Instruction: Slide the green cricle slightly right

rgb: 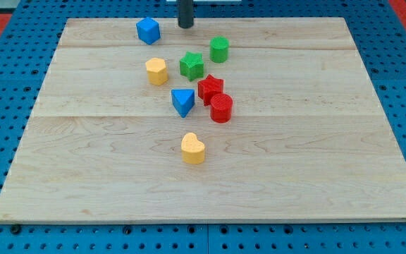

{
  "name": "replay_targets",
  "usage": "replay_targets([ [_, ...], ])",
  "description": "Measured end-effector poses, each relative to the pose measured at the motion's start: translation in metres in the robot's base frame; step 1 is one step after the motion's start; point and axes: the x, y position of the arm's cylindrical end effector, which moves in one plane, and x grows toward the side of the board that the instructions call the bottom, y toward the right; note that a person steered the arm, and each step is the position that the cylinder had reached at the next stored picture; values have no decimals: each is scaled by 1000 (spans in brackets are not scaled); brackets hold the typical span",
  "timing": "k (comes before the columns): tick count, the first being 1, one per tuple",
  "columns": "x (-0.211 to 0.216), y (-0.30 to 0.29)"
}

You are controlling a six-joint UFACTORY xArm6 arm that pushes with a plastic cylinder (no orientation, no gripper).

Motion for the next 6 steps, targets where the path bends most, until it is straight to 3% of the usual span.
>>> replay_targets([
  [2, 57, -127],
  [4, 97, 11],
  [5, 70, 93],
  [6, 57, 110],
])
